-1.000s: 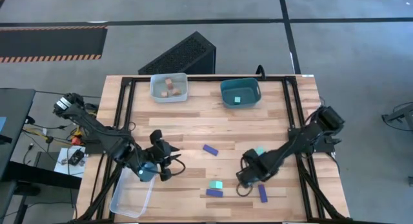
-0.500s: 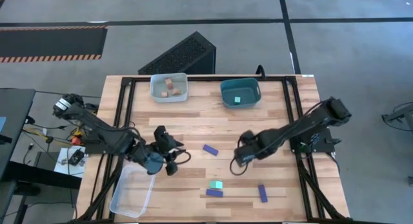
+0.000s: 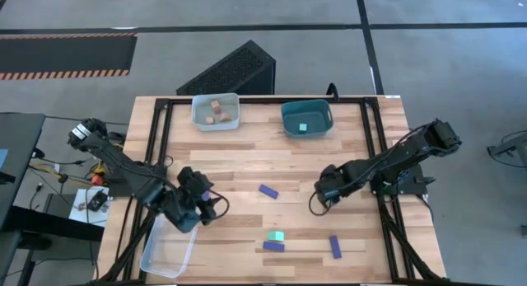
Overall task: Sort & place blocks by color
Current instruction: Put the top blue block into the blue bin
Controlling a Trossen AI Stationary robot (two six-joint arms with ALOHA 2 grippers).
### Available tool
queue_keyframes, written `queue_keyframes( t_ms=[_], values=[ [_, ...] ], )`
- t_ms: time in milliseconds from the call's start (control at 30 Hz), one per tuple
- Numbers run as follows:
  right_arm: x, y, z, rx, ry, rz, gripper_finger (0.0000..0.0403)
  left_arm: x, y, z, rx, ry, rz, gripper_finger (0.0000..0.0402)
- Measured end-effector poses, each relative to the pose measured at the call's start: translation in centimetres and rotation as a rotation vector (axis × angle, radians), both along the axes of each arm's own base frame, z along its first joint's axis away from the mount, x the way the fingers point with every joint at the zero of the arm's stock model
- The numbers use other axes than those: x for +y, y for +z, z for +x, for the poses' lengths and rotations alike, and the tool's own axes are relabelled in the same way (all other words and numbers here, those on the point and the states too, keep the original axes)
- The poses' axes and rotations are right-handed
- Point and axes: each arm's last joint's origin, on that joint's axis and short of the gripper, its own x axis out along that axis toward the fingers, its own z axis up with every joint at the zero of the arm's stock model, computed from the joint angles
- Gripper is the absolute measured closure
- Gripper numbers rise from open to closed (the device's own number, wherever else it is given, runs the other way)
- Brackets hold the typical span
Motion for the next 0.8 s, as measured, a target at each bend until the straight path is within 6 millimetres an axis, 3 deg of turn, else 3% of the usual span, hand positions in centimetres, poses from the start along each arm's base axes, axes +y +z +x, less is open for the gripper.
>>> queue_keyframes(
  t_ms=[200,300,433,567,700,800],
  values=[
    [0.2,-0.1,0.2,-0.056,-0.405,-0.021,0.0186,-0.1,0.1,-0.3,-0.061,0.092,-0.028,0.0148],
    [0.6,-0.3,0.6,-0.114,-0.516,-0.068,0.0186,0.0,0.0,-0.2,-0.056,0.102,-0.043,0.0147],
    [0.1,-1.5,0.4,-0.014,-0.645,-0.112,0.0186,0.0,0.0,-0.2,-0.046,0.094,-0.057,0.0147],
    [-0.1,-2.9,1.1,0.029,-0.693,-0.125,0.0186,-0.3,0.0,-0.3,-0.037,0.073,-0.056,0.0147],
    [-0.3,-4.1,1.9,0.052,-0.631,-0.118,0.0185,-0.5,0.0,-0.5,-0.026,0.037,-0.039,0.0147],
    [-0.1,-4.1,2.2,0.049,-0.618,-0.114,0.0200,-0.6,0.0,-0.5,-0.018,0.020,-0.031,0.0147]
  ],
)
